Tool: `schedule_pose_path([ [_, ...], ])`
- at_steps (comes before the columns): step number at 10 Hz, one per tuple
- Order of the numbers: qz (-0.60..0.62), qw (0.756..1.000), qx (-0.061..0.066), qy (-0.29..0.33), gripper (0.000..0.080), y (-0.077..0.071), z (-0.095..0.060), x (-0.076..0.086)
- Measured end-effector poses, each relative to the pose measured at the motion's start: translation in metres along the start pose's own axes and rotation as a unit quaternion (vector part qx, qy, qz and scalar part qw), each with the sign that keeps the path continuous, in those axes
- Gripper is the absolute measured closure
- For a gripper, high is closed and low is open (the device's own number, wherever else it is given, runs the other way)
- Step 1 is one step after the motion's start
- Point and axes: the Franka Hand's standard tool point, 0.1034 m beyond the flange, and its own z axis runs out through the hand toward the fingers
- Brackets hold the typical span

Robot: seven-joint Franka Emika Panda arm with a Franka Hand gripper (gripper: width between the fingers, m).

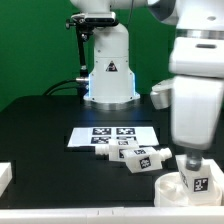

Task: Assemble stool

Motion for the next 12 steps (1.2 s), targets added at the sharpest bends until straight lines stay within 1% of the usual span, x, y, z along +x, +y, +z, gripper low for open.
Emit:
schedule_pose_path([
  [2, -0.113, 0.994, 0.001, -0.016, 0.0151, 0.0015, 0.0069, 0.0034],
  [3, -0.138, 0.99, -0.002, -0.018, 0.0151, 0.0013, 0.0102, 0.0042],
  [4, -0.135, 0.991, -0.002, -0.018, 0.0151, 0.0019, 0.0101, 0.0029],
  [5, -0.121, 0.992, -0.002, -0.018, 0.0263, 0.0018, 0.0108, 0.0024],
  [6, -0.112, 0.994, -0.002, -0.018, 0.0263, 0.0019, 0.011, 0.002],
  [7, -0.107, 0.994, -0.002, -0.019, 0.0398, 0.0018, 0.0112, 0.0014],
  [8, -0.086, 0.996, 0.002, -0.021, 0.0458, 0.0004, 0.011, 0.0005],
  [10, 0.009, 1.0, 0.005, -0.022, 0.0458, -0.0014, 0.0113, -0.0007],
  [11, 0.082, 0.996, 0.008, -0.018, 0.0458, -0.0017, 0.0117, -0.0027],
  [12, 0.188, 0.982, 0.02, -0.014, 0.0458, -0.0037, 0.0118, -0.0037],
])
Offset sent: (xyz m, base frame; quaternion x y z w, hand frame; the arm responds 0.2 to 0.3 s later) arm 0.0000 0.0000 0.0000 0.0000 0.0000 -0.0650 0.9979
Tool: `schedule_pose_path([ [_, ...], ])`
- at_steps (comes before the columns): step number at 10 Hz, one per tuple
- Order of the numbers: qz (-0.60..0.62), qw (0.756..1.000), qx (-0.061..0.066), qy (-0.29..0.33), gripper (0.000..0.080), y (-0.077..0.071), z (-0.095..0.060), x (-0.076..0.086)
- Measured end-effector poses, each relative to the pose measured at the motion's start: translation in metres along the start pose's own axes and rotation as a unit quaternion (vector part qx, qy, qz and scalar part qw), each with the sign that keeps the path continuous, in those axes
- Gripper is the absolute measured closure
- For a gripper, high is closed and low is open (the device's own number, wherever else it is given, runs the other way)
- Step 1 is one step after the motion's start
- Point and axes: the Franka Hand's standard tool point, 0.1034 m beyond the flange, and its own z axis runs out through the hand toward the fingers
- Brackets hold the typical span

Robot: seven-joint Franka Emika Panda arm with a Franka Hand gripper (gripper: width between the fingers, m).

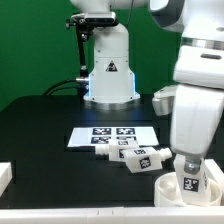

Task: Assemble stool

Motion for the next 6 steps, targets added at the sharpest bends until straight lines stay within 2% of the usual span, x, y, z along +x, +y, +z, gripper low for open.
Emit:
schedule_pose_path([
  [1, 0.094, 0.995, 0.02, 0.002, 0.0458, 0.0001, -0.0004, -0.0013],
  [2, 0.127, 0.992, 0.024, -0.001, 0.0458, 0.0003, -0.0004, -0.0019],
  [5, 0.22, 0.975, 0.025, -0.003, 0.0458, -0.0018, -0.0003, -0.0005],
  [6, 0.296, 0.955, 0.024, -0.004, 0.0458, -0.0042, -0.001, 0.0027],
])
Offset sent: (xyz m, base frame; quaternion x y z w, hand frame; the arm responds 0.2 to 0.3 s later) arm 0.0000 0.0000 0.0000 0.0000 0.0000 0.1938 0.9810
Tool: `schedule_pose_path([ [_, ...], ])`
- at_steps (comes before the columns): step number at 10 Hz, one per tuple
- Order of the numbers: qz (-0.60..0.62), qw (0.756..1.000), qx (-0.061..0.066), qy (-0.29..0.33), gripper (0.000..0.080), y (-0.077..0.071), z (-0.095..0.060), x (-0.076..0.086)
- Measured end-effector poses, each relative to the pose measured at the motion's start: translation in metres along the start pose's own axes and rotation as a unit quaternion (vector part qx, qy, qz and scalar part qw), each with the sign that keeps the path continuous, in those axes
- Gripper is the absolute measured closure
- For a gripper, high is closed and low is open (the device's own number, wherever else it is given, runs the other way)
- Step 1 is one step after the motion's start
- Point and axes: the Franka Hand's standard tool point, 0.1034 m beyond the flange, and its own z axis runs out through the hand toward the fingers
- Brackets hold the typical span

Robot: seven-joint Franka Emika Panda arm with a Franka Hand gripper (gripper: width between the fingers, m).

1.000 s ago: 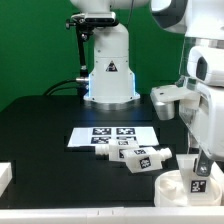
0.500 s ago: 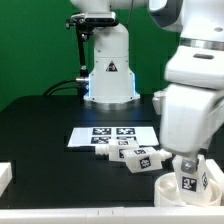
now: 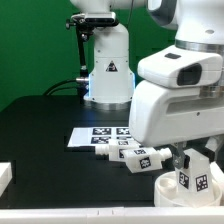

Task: Assemble stool

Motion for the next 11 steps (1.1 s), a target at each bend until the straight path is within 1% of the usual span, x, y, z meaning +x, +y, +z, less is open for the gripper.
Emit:
schedule_pose_path([
  [1, 0.057, 0.998, 0.003, 0.006, 0.0459, -0.001, -0.001, 0.002],
  [2, 0.167, 0.985, 0.027, 0.017, 0.0459, -0.003, 0.0, 0.006],
  [3, 0.25, 0.966, 0.052, 0.027, 0.046, -0.001, 0.0, 0.008],
  [4, 0.261, 0.964, 0.049, 0.023, 0.046, -0.003, -0.001, 0.008],
  [6, 0.312, 0.948, 0.052, 0.02, 0.046, -0.004, -0.001, 0.008],
  [7, 0.372, 0.926, 0.055, 0.019, 0.046, -0.005, -0.001, 0.008],
  [9, 0.5, 0.864, 0.059, 0.023, 0.046, -0.013, 0.0, 0.004],
  [10, 0.568, 0.819, 0.074, 0.033, 0.0459, -0.014, 0.002, 0.002],
  [11, 0.607, 0.789, 0.084, 0.034, 0.0459, -0.015, 0.005, -0.001],
])
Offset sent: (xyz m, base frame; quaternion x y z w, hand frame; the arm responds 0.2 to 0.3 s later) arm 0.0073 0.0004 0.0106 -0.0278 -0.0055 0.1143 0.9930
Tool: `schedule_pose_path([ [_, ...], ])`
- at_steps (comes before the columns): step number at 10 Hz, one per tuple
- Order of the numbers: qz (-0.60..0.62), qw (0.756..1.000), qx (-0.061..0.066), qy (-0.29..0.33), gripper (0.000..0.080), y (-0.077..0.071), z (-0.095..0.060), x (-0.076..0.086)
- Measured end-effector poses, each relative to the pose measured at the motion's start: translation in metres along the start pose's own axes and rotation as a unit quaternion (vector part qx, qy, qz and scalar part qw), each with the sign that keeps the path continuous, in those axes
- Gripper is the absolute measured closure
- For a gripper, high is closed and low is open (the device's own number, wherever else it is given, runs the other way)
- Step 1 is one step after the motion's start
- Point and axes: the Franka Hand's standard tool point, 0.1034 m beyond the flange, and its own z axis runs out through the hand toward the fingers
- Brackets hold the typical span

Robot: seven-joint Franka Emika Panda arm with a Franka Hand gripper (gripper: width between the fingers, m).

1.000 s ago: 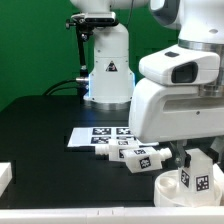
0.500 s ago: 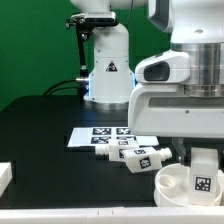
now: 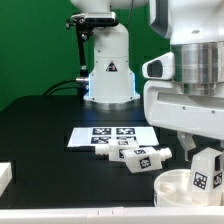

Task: Assemble stool

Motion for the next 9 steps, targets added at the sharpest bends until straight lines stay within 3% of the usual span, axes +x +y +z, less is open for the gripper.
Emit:
schedule_pose_path([
  [2, 0.056, 0.998, -0.003, -0.006, 0.0459, -0.0009, 0.0003, -0.0033],
  [4, 0.232, 0.972, 0.028, -0.017, 0.0459, -0.0016, 0.0006, -0.0016],
  [6, 0.381, 0.923, 0.048, -0.026, 0.0459, -0.0053, 0.0012, -0.0045],
  [8, 0.375, 0.925, 0.05, -0.028, 0.0459, -0.0055, 0.0014, -0.0045],
  [9, 0.332, 0.942, 0.043, -0.03, 0.039, -0.0031, 0.0023, -0.0047],
])
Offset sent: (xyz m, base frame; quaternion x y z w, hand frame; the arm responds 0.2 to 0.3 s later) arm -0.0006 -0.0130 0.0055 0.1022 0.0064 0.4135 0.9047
